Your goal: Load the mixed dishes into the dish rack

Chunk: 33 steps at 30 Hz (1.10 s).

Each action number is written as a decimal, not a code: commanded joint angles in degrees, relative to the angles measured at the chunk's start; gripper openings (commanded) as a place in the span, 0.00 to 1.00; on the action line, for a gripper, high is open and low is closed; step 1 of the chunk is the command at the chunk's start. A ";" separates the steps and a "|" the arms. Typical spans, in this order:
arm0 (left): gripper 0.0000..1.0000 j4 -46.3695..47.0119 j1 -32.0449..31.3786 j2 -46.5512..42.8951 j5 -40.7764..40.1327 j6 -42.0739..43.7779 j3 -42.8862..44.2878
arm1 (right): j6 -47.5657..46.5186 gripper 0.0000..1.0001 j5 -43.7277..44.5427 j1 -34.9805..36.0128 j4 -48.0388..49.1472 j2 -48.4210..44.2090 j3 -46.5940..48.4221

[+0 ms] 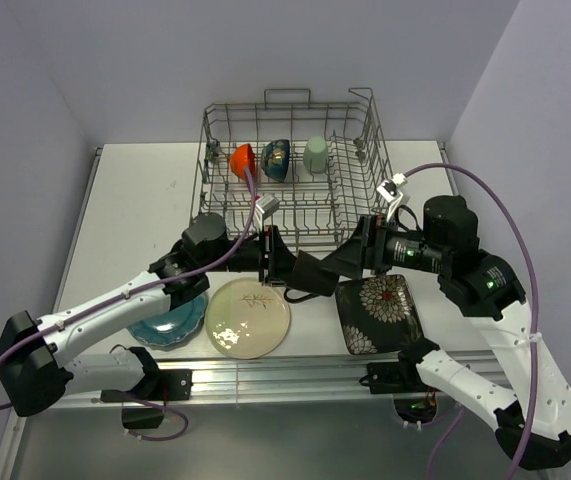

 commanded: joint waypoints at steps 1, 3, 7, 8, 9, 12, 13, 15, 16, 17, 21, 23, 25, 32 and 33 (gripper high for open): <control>0.00 19.40 0.75 -2.44 4.81 -9.00 -1.41 | 3.17 0.98 -6.78 0.09 8.89 -1.12 -2.66; 0.00 22.32 1.45 -2.62 4.81 -11.81 -2.46 | 4.84 0.98 -8.36 0.09 11.70 -1.74 -4.42; 0.00 30.74 3.12 -2.97 3.15 -16.83 -4.83 | 7.56 0.96 -11.52 0.09 17.15 -2.97 -6.62; 0.00 32.17 3.39 -2.97 2.62 -17.80 -5.10 | 8.35 0.96 -11.96 0.09 18.47 -3.58 -7.76; 0.00 33.49 3.48 -2.80 2.18 -19.38 -5.36 | 9.93 0.96 -12.49 0.09 21.01 -3.93 -8.38; 0.00 37.27 3.39 -1.92 -0.28 -21.75 -5.63 | 12.57 0.96 -13.20 0.09 25.50 -4.81 -10.22; 0.00 38.06 3.48 -1.39 -0.90 -22.20 -5.63 | 13.19 0.96 -13.29 0.09 26.47 -4.99 -10.66; 0.00 38.42 3.48 -1.30 -2.47 -22.64 -5.46 | 14.77 0.96 -13.64 0.09 29.54 -5.69 -11.63; 0.00 37.81 3.39 -1.21 -2.92 -22.38 -5.11 | 15.04 0.96 -13.12 0.09 29.99 -5.87 -11.72; 0.00 37.11 3.30 -1.13 -3.27 -22.12 -4.49 | 14.78 0.96 -12.41 0.09 30.09 -6.22 -11.72; 0.00 36.13 3.13 -1.30 -5.12 -21.94 -4.40 | 15.65 0.95 -10.83 0.09 32.63 -6.40 -12.07; 0.00 36.31 2.87 -1.21 -5.30 -22.12 -4.66 | 16.01 0.94 -9.87 0.09 33.86 -6.31 -12.34; 0.00 36.66 2.69 -1.21 -5.56 -22.47 -5.10 | 16.53 0.94 -9.51 0.09 35.44 -6.31 -12.78; 0.00 36.93 2.78 -1.04 -5.91 -22.73 -5.72 | 17.41 0.93 -8.98 0.18 38.43 -4.56 -12.60; 0.00 37.01 2.78 -1.04 -6.09 -22.82 -5.81 | 17.41 0.93 -9.41 0.18 38.70 -4.12 -12.51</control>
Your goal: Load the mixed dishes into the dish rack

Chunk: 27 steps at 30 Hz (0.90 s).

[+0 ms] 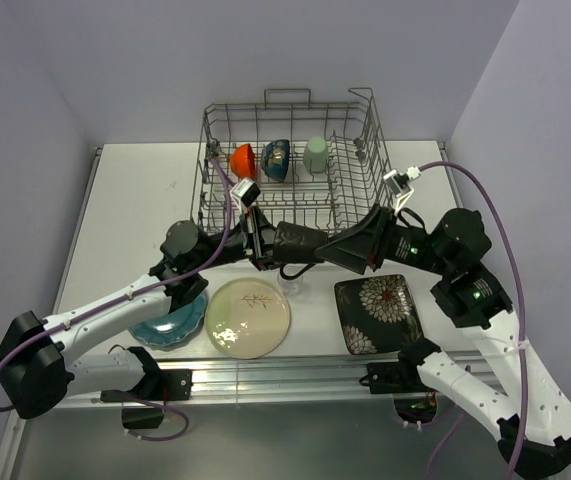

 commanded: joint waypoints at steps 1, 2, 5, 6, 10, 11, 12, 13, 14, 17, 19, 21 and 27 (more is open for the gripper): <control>0.00 6.22 -0.24 -0.58 -1.70 -0.90 0.79 | 0.78 0.93 -0.02 0.35 4.93 1.37 0.16; 0.00 6.48 -0.24 -0.40 -1.44 -0.98 0.88 | 0.78 0.93 0.07 0.53 5.54 1.46 0.08; 0.00 6.92 -0.24 0.74 -1.26 -1.42 1.32 | 0.96 0.91 0.16 1.06 6.42 2.34 0.16; 0.00 7.44 -0.33 1.00 -1.26 -1.60 1.32 | 1.04 0.89 -0.02 1.23 6.69 2.69 0.25; 0.00 8.94 -0.24 3.11 -1.17 -2.39 2.20 | 0.78 0.88 0.85 2.64 7.39 3.66 0.78; 0.00 9.12 -0.33 3.46 -0.91 -2.48 2.46 | 0.78 0.88 0.95 2.64 7.57 3.75 0.78; 0.00 9.12 -0.42 3.81 -0.91 -2.48 2.73 | 0.69 0.85 0.69 2.73 7.57 4.10 0.87; 0.00 8.94 -0.42 4.17 -0.73 -2.48 3.16 | 0.61 0.84 0.51 2.73 7.48 4.62 1.13; 0.00 8.86 -0.33 4.34 -0.73 -2.48 3.34 | 0.43 0.82 0.42 2.90 7.39 4.71 1.22; 0.00 9.91 -0.24 5.31 -0.55 -3.18 3.87 | 0.60 0.65 -0.02 3.17 7.92 5.07 1.22; 0.00 10.70 -0.15 6.01 -0.55 -3.71 3.87 | 0.52 0.16 -0.37 3.17 7.83 5.59 1.57; 0.00 12.80 0.11 6.45 -0.73 -5.19 3.52 | -0.36 0.00 -0.28 3.17 6.17 6.03 2.18; 0.99 16.24 2.04 6.37 -1.69 -7.75 0.45 | -1.32 0.00 1.03 3.25 5.12 6.91 3.50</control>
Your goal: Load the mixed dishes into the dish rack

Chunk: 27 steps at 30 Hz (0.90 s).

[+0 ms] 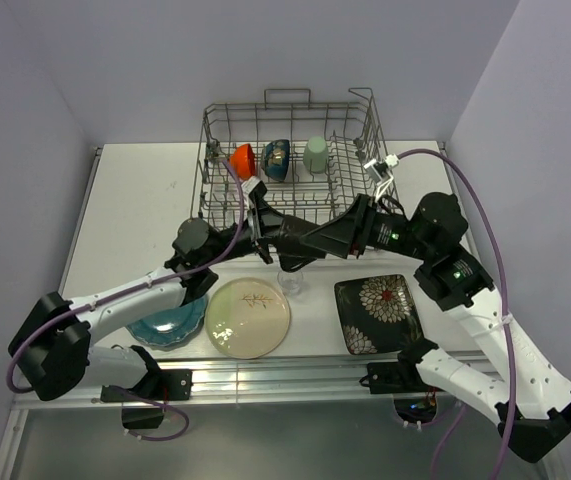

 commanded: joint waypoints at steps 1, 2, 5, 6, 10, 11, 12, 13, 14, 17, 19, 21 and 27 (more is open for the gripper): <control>0.99 6.78 2.06 -2.02 -1.85 -2.38 -0.95 | -1.81 0.00 0.07 0.79 0.30 1.31 3.87; 0.99 5.55 2.77 -2.90 -2.03 -2.29 -1.57 | -2.33 0.00 0.16 0.78 0.21 1.49 4.23; 0.99 -1.64 6.89 -7.12 -1.85 1.12 -3.42 | -4.61 0.00 1.74 0.70 -3.29 2.81 7.04; 0.99 -5.84 8.21 -10.44 -1.94 2.79 -3.34 | -5.32 0.00 2.27 0.52 -4.44 3.51 8.00; 0.99 -51.33 17.33 -17.58 -7.09 19.30 7.01 | -9.27 0.00 5.52 0.17 -9.97 8.68 15.19; 0.99 -58.37 18.84 -18.20 -8.86 25.77 9.56 | -10.85 0.00 6.74 0.00 -11.46 9.49 16.35; 0.99 -64.45 20.08 -18.73 -10.97 28.71 15.15 | -11.65 0.00 7.88 -0.09 -12.70 10.45 17.58; 0.99 -76.17 21.92 -18.56 -15.95 31.44 17.91 | -13.65 0.00 9.29 -0.27 -14.28 12.90 20.90; 0.99 -81.42 22.54 -17.95 -18.52 35.73 21.07 | -14.98 0.00 10.52 -0.44 -17.95 14.40 22.84; 0.99 -95.74 22.99 -13.73 -25.99 41.28 30.83 | -20.15 0.00 18.60 -0.71 -27.08 21.87 32.51; 0.98 -99.47 22.99 -10.48 -26.99 43.14 34.45 | -23.41 0.00 26.68 -0.88 -32.46 29.39 41.78; 0.97 -102.65 22.99 -8.29 -27.34 44.73 35.25 | -25.62 0.00 32.13 -0.97 -40.89 35.22 49.02; 0.96 -103.18 23.08 -7.66 -27.95 47.54 32.79 | -32.30 0.00 48.57 -1.24 -54.89 55.88 73.73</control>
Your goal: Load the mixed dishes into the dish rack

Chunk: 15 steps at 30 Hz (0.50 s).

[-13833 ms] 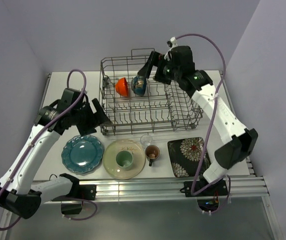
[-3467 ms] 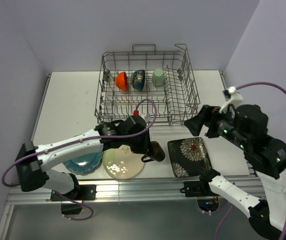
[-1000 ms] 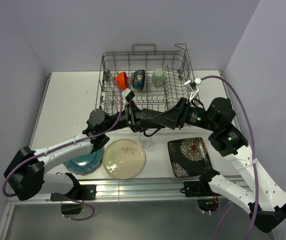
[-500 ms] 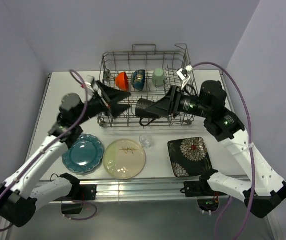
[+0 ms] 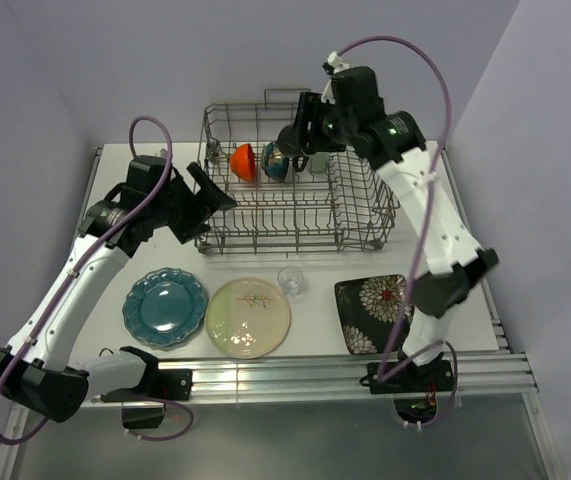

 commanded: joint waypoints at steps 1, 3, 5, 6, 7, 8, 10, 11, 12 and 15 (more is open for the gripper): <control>0.95 -5.28 0.11 -1.04 -2.49 5.10 -0.43 | -6.45 0.00 12.69 -0.56 -10.94 7.91 10.31; 0.94 -5.89 0.11 -1.56 -2.40 6.68 -0.44 | -6.98 0.00 14.99 -1.00 -11.74 11.00 12.09; 0.93 -6.16 0.02 -2.17 -2.67 8.26 -0.70 | -7.86 0.00 16.30 -1.35 -10.69 12.33 11.31; 0.92 -6.42 0.02 -2.79 -3.02 8.62 -1.31 | -7.95 0.00 17.09 -1.44 -10.77 13.21 11.13; 0.92 -7.38 0.02 -3.14 -4.06 8.79 -1.75 | -8.12 0.00 17.88 -1.53 -10.86 14.96 11.22; 0.92 -7.83 0.11 -3.49 -4.60 9.06 -2.10 | -8.21 0.00 18.41 -1.79 -10.77 15.76 11.13; 0.92 -8.01 0.11 -4.20 -5.04 9.41 -3.33 | -8.21 0.00 19.73 -2.05 -10.68 18.13 11.31; 0.91 -7.92 0.02 -4.46 -5.04 9.76 -3.68 | -8.21 0.00 20.17 -2.32 -10.25 18.83 11.31; 0.91 -8.09 0.11 -4.72 -5.13 9.85 -4.38 | -8.21 0.00 20.79 -2.49 -10.16 20.23 11.83; 0.91 -7.92 0.11 -5.25 -5.13 10.55 -5.35 | -8.22 0.00 22.02 -3.28 -10.50 23.05 13.58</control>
